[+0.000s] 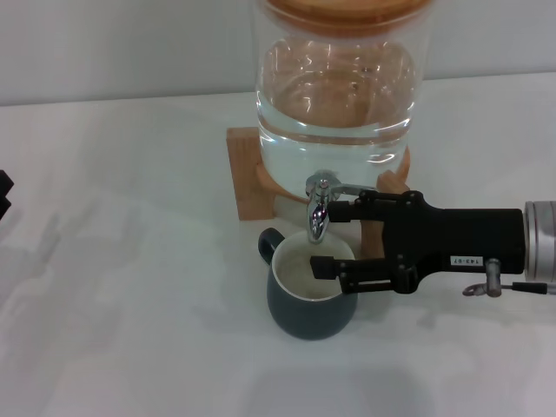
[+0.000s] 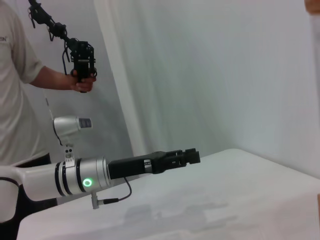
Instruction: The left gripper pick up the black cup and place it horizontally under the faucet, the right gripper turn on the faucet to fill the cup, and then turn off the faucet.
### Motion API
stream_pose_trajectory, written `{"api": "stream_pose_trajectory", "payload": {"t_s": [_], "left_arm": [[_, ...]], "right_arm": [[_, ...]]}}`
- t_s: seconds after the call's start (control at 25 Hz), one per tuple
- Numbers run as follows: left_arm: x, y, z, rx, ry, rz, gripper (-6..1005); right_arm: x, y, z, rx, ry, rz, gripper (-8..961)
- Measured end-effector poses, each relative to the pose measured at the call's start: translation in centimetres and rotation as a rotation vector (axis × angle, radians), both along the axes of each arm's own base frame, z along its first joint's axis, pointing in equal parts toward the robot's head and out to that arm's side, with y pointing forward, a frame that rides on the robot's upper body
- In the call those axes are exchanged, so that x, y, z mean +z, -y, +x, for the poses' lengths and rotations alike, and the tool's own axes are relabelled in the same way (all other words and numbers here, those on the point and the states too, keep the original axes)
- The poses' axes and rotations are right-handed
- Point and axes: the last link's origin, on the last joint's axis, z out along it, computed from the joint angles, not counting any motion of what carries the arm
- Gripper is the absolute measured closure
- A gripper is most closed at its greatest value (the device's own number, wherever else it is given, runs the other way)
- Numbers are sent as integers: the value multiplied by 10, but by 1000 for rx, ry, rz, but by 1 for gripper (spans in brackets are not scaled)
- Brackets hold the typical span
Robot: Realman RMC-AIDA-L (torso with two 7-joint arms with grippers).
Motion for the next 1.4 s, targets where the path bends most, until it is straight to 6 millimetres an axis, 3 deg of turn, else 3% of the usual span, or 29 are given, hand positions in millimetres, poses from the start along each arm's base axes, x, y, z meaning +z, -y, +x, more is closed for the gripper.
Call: {"api": "stream_pose_trajectory", "payload": {"t_s": [0.56,0.84,1.2,1.24,1.32,1.4], "left_arm": [[-2,3,-2,8,7,-4,408],[0,2,-2,7,-3,7,408],[7,0,-3,13,1,54,408],[8,0,-3,14,-1,61,408],[11,0,-4,14,-3,81,408],[12,-1,-4,15,-3,94,408]], "right_arm": [[12,10,2,48,-30,-35,128],[42,23,15,52,-88,10,128],[107,36,71,-98,-130,278,128],[119,41,96,-161,-135,373,128],[122,43,102,-177,-138,396,128],[129,50,123,-224,-144,487,128]]}}
